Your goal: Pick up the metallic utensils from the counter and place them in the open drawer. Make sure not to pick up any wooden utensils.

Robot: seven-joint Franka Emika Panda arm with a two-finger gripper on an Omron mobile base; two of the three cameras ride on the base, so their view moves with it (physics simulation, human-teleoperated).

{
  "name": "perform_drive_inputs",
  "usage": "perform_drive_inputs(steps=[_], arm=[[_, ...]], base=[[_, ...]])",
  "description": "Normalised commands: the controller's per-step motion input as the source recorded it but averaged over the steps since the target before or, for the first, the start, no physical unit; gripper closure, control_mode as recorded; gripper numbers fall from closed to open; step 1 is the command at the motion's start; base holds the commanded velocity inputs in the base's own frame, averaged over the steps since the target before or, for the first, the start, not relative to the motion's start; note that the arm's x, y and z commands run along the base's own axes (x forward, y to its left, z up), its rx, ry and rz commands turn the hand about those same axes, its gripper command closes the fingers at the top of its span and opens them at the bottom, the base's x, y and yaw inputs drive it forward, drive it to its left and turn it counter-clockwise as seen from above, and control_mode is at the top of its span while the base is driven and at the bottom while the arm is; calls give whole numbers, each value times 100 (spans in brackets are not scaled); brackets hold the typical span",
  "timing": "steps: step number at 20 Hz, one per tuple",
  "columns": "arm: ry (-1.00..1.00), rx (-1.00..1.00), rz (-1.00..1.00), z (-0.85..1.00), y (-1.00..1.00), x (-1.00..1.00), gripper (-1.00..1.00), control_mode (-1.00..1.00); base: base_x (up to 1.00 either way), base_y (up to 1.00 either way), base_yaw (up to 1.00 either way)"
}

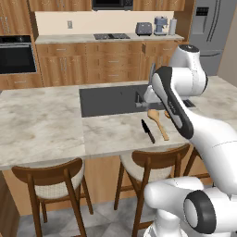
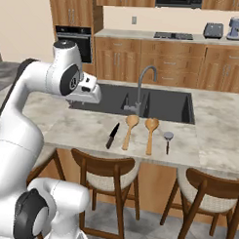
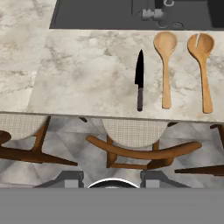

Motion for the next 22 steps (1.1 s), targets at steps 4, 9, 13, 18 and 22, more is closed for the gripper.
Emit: perform_drive_inputs(steps=[4, 9, 13, 18, 22], arm=[[0, 0, 0, 0, 0, -20, -100, -100], [7, 0, 0, -15, 0, -43, -100, -100], [2, 0, 0, -29, -2, -23, -100, -100], [4, 0, 0, -34, -9, 0, -100, -100], [11, 0, 0, -33, -4, 6, -100, -100]], base=[[0, 0, 0], [0, 0, 0], [0, 0, 0], [0, 0, 0], [0, 0, 0]])
